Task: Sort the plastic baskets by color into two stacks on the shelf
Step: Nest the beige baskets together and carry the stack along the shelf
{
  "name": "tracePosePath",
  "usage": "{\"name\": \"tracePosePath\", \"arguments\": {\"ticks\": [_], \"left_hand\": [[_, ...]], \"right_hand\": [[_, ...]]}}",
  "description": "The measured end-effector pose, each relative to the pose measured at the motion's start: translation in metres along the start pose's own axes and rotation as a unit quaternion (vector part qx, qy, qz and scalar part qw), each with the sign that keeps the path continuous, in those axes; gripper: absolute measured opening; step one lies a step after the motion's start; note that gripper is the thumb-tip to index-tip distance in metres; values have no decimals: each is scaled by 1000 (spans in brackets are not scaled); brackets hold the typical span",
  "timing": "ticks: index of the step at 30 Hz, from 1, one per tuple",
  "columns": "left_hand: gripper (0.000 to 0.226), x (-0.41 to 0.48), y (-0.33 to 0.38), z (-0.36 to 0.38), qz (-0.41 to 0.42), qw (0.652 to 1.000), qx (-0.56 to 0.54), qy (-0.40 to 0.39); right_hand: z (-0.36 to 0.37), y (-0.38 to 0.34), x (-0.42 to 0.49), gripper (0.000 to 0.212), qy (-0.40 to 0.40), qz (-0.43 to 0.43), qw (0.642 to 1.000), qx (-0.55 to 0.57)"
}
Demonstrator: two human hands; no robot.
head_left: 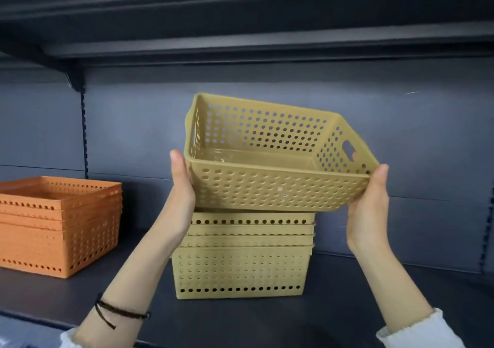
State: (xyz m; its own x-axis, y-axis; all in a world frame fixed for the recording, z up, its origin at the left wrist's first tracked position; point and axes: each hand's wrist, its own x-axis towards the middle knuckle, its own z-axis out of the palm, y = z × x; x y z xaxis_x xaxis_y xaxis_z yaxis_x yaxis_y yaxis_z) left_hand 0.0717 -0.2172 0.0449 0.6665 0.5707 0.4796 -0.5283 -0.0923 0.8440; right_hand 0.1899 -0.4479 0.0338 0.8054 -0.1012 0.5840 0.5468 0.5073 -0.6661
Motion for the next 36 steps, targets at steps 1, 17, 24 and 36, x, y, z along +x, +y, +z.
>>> {"name": "tracePosePath", "arguments": {"ticks": [1, 17, 24, 36], "left_hand": [[89, -2, 2, -4, 3, 1000, 3, -3], [56, 50, -4, -44, 72, 997, 39, -16], [50, 47, -52, -69, 1, 983, 179, -38], [59, 9, -98, -67, 16, 998, 53, -21]], "right_hand": [[5, 5, -3, 57, -5, 0, 1000, -5], [48, 30, -9, 32, -67, -11, 985, -158], [25, 71, -9, 68, -50, -39, 937, -343], [6, 109, -44, 54, 28, 59, 980, -186]]}}
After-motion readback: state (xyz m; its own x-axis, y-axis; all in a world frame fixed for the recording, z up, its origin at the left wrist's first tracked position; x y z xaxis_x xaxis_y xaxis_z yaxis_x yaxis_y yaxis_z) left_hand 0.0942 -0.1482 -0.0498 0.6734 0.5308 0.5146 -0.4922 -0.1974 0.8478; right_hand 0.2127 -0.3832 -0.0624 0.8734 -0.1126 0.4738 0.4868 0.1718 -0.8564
